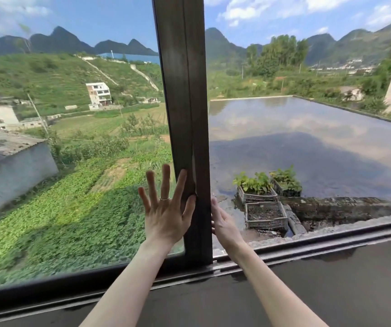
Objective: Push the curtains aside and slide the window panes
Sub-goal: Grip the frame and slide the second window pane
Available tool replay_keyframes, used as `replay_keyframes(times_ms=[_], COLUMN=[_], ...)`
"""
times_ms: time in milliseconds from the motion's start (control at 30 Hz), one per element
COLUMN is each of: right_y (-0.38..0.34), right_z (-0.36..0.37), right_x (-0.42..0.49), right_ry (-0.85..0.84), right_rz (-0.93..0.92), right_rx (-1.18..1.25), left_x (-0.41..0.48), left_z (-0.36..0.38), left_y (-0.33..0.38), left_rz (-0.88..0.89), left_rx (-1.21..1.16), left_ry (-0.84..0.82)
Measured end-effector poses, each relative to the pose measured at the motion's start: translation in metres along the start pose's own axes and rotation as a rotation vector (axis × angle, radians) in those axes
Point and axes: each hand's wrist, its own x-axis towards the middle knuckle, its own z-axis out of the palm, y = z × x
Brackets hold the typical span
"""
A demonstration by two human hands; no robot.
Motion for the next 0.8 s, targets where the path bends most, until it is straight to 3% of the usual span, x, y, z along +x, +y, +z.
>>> replay_keyframes(times_ms=[167,600,800], right_y=[-0.003,0.007,0.008], right_z=[-0.007,0.008,0.033], right_x=[0.005,0.011,0.014], right_ry=[-0.108,-0.138,-0.204], right_rz=[0.014,-0.003,-0.018], right_rx=[0.047,0.022,0.03], left_x=[-0.002,-0.005,-0.011], left_z=[0.006,-0.004,-0.021], left_y=[-0.002,-0.025,-0.045], left_rz=[-0.011,-0.001,-0.015], left_rx=[0.007,-0.006,-0.039], left_ry=[0.035,0.021,0.143])
